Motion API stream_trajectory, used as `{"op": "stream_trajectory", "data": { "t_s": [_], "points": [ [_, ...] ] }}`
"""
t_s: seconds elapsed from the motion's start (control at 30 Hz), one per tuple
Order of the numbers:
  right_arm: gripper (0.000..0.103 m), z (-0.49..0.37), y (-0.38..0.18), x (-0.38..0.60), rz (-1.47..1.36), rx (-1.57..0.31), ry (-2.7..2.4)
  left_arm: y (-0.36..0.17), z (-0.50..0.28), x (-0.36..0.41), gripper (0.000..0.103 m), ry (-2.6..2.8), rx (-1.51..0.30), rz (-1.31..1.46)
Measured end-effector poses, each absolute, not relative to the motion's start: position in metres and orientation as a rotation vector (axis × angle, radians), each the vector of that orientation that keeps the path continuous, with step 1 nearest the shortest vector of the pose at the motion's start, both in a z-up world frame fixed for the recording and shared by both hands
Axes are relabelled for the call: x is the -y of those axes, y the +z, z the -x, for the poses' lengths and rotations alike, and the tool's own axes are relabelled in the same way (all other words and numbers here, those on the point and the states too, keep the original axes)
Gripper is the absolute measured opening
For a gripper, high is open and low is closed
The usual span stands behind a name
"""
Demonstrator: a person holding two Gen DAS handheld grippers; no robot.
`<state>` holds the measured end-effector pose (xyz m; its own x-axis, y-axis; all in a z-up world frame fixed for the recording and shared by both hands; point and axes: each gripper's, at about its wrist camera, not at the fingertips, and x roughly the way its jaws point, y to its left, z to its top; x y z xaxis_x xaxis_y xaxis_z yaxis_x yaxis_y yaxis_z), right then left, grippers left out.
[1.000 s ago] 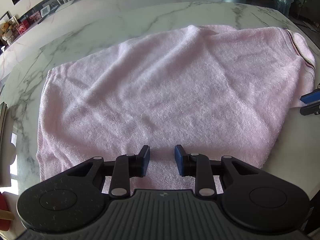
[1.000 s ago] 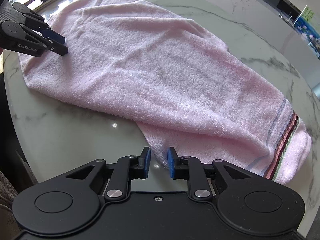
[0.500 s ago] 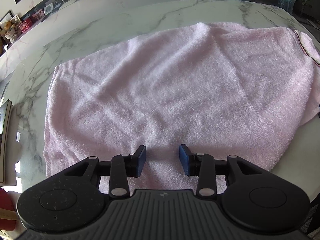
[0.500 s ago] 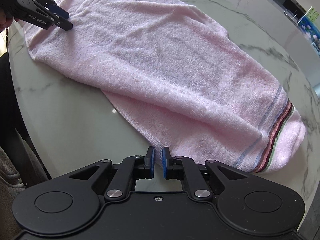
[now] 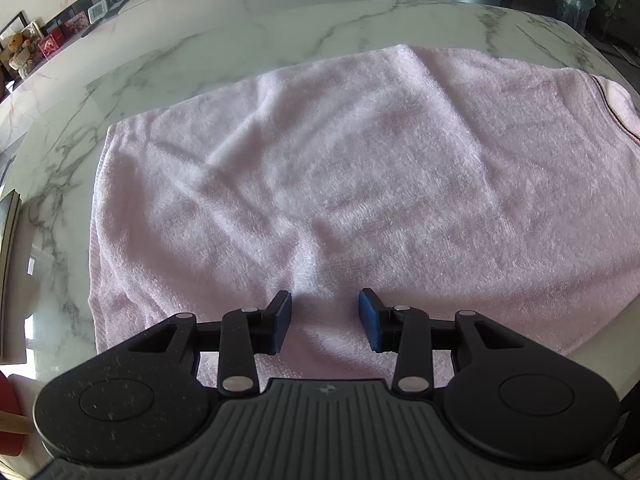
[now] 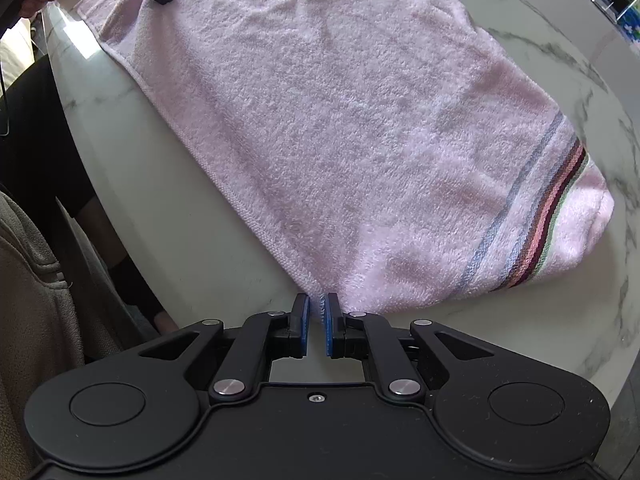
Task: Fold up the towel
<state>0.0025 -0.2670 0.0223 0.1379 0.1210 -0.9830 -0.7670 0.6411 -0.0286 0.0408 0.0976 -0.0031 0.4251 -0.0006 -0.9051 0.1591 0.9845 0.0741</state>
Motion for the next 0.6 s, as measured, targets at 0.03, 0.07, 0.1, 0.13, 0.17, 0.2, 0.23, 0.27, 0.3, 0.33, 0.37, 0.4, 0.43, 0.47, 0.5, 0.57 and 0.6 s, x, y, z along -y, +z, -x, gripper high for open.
{"op": "stream_trajectory", "data": {
  "t_s": [0.03, 0.07, 0.1, 0.13, 0.17, 0.2, 0.23, 0.27, 0.3, 0.33, 0.37, 0.4, 0.43, 0.47, 0.5, 0.57, 0.6],
  "points": [
    [0.007, -0.004, 0.024, 0.267, 0.621, -1.279, 0.710, -0.003, -0.041, -0.097, 0.036, -0.104, -1.131, -0.162],
    [0.008, -0.006, 0.028, 0.267, 0.612, -1.270, 0.712, -0.002, -0.042, -0.097, 0.036, -0.109, -1.134, -0.168],
    [0.009, -0.009, 0.032, 0.268, 0.604, -1.257, 0.711, -0.002, -0.043, -0.096, 0.035, -0.114, -1.137, -0.174],
    [0.010, -0.012, 0.038, 0.269, 0.596, -1.242, 0.708, 0.000, -0.043, -0.096, 0.035, -0.120, -1.137, -0.182],
    [0.012, -0.016, 0.045, 0.271, 0.588, -1.226, 0.704, 0.002, -0.044, -0.096, 0.035, -0.126, -1.134, -0.188],
    [0.017, -0.020, 0.051, 0.272, 0.586, -1.212, 0.698, 0.005, -0.046, -0.096, 0.035, -0.133, -1.128, -0.194],
    [0.018, -0.024, 0.056, 0.273, 0.589, -1.201, 0.690, 0.009, -0.049, -0.095, 0.035, -0.142, -1.123, -0.201],
    [0.021, -0.028, 0.060, 0.273, 0.592, -1.191, 0.683, 0.012, -0.053, -0.095, 0.035, -0.153, -1.119, -0.208],
    [0.021, -0.032, 0.064, 0.274, 0.594, -1.185, 0.678, 0.014, -0.057, -0.093, 0.035, -0.176, -1.118, -0.220],
    [0.021, -0.036, 0.065, 0.275, 0.591, -1.185, 0.676, 0.015, -0.063, -0.092, 0.035, -0.201, -1.120, -0.231],
    [0.022, -0.041, 0.066, 0.276, 0.580, -1.186, 0.674, 0.017, -0.066, -0.092, 0.035, -0.221, -1.124, -0.240],
    [0.023, -0.045, 0.065, 0.278, 0.573, -1.188, 0.668, 0.019, -0.070, -0.092, 0.035, -0.250, -1.130, -0.257],
    [0.025, -0.050, 0.064, 0.279, 0.575, -1.188, 0.657, 0.021, -0.073, -0.093, 0.035, -0.278, -1.137, -0.278],
    [0.025, -0.056, 0.062, 0.278, 0.587, -1.185, 0.639, 0.021, -0.074, -0.092, 0.035, -0.297, -1.142, -0.305],
    [0.025, -0.061, 0.059, 0.277, 0.598, -1.182, 0.625, 0.020, -0.075, -0.091, 0.035, -0.314, -1.145, -0.335],
    [0.025, -0.070, 0.055, 0.277, 0.593, -1.198, 0.619, 0.018, -0.077, -0.088, 0.035, -0.347, -1.152, -0.408],
    [0.025, -0.074, 0.054, 0.278, 0.583, -1.206, 0.622, 0.017, -0.077, -0.086, 0.035, -0.364, -1.157, -0.442]
  ]
}}
